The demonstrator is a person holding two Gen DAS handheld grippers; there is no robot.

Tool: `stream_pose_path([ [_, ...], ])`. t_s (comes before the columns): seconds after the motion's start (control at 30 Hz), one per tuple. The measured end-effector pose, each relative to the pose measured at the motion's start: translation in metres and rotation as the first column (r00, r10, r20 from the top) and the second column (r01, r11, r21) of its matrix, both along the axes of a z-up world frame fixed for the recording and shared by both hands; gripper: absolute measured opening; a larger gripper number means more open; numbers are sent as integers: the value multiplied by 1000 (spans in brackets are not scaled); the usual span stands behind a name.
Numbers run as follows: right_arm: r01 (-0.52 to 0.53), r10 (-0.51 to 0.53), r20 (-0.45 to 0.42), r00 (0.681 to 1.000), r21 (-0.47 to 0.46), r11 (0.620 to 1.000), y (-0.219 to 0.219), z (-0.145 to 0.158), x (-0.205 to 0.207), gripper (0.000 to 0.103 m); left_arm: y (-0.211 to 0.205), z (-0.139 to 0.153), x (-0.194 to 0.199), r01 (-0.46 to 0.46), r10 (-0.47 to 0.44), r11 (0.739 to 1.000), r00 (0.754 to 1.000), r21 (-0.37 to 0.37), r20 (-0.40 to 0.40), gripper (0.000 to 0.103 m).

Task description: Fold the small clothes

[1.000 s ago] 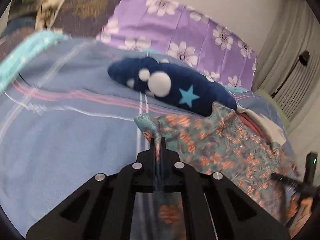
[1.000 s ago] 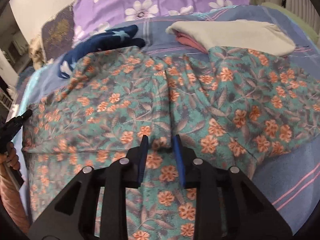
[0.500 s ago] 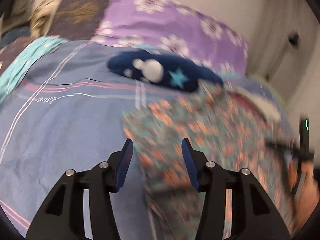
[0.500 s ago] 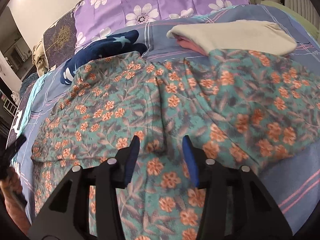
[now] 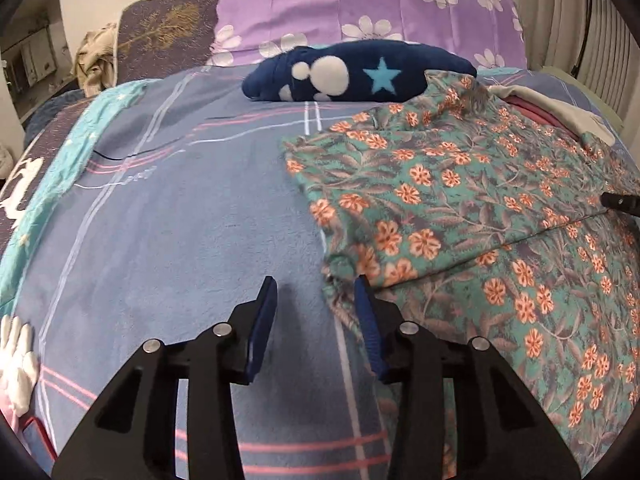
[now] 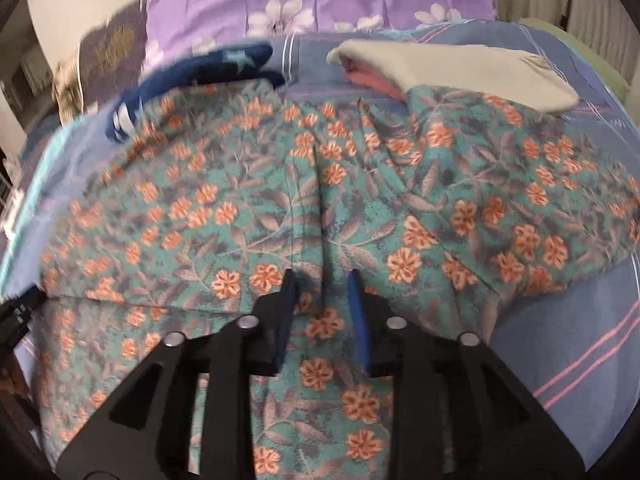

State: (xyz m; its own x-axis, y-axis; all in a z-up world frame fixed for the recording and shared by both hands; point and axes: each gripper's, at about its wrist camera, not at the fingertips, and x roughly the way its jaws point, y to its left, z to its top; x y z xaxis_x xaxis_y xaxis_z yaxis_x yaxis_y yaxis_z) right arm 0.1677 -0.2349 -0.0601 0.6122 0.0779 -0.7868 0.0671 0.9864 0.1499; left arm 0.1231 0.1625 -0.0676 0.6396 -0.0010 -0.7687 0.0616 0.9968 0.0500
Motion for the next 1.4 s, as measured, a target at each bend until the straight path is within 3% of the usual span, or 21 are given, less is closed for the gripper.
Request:
stream_pose_path([
  [0.13, 12, -3, 190, 982, -48, 999, -1, 29, -22, 52, -9, 28, -9, 49, -41, 993, 996, -106, 83, 41],
  [0.2, -23, 20, 287, 958, 7, 1000, 2, 38, -30, 57, -24, 42, -6, 84, -67, 989, 988, -125, 138, 41],
  [0.27, -103, 81, 248, 965, 76, 992, 7, 33, -20, 56, -38, 43, 5, 101, -79, 983, 986, -151, 150, 41],
  [0.33, -145, 116, 172, 978, 164, 976, 12, 18, -8, 37, -51, 31, 23, 98, -77, 972, 992, -213, 105, 41],
  [0.43, -87, 94, -39, 995, 155, 984, 15, -30, 14, 11, -66, -10, 49, 57, -63, 976, 998, -210, -24, 42],
  [0.47, -85, 87, -5, 996, 170, 982, 12, -31, 12, 9, -70, -20, 52, 56, -63, 981, 997, -187, -36, 42],
  [0.57, -106, 110, -20, 994, 169, 980, 8, -24, 9, 8, -78, -19, 50, 64, -66, 990, 998, -125, -14, 43],
  [0.67, -43, 37, 29, 999, 229, 973, -20, 0, -6, 5, -79, -20, 52, 67, -69, 990, 997, -123, -17, 44],
  [0.77, 108, -137, 134, 981, 205, 973, -80, 31, -31, 21, -76, -21, 50, 62, -63, 991, 998, -117, -7, 51],
  [0.83, 265, -302, 138, 943, 236, 935, -137, 41, -48, 34, -80, -20, 48, 50, -50, 995, 999, -85, -1, 57],
  [0.9, 419, -470, 96, 877, 323, 848, -201, 41, -66, 34, -82, -20, 48, 42, -42, 998, 999, -55, 1, 60],
  [0.93, 506, -575, 66, 815, 402, 763, -245, 37, -83, 35, -83, -20, 48, 40, -40, 998, 999, -49, 1, 61],
  [0.97, 541, -629, 60, 775, 452, 709, -270, 34, -95, 36, -83, -20, 48, 39, -39, 998, 999, -46, 0, 62],
  [1.03, 595, -717, 58, 695, 514, 618, -316, 28, -119, 49, -83, -20, 48, 38, -38, 998, 999, -45, 2, 62],
  [1.07, 625, -748, 44, 662, 518, 584, -327, 26, -127, 53, -83, -20, 48, 38, -38, 998, 999, -45, 3, 63],
  [1.1, 670, -794, 11, 607, 530, 520, -341, 21, -139, 54, -82, -21, 47, 37, -37, 998, 999, -46, 4, 63],
  [1.13, 687, -815, -19, 580, 549, 476, -350, 16, -146, 54, -82, -21, 47, 36, -36, 998, 999, -45, 5, 63],
  [1.2, 690, -828, -70, 556, 595, 413, -359, 4, -153, 57, -82, -21, 47, 34, -34, 998, 999, -43, 5, 64],
  [1.27, 692, -828, -100, 552, 610, 387, -362, -6, -148, 58, -83, -21, 47, 32, -32, 999, 999, -40, 6, 65],
  [1.37, 697, -845, -76, 529, 606, 382, -368, -9, -136, 58, -82, -21, 47, 31, -31, 998, 1000, -46, 7, 66],
  [1.4, 701, -848, -63, 527, 596, 391, -371, -8, -131, 44, -81, -21, 47, 31, -31, 998, 1000, -50, 7, 67],
])
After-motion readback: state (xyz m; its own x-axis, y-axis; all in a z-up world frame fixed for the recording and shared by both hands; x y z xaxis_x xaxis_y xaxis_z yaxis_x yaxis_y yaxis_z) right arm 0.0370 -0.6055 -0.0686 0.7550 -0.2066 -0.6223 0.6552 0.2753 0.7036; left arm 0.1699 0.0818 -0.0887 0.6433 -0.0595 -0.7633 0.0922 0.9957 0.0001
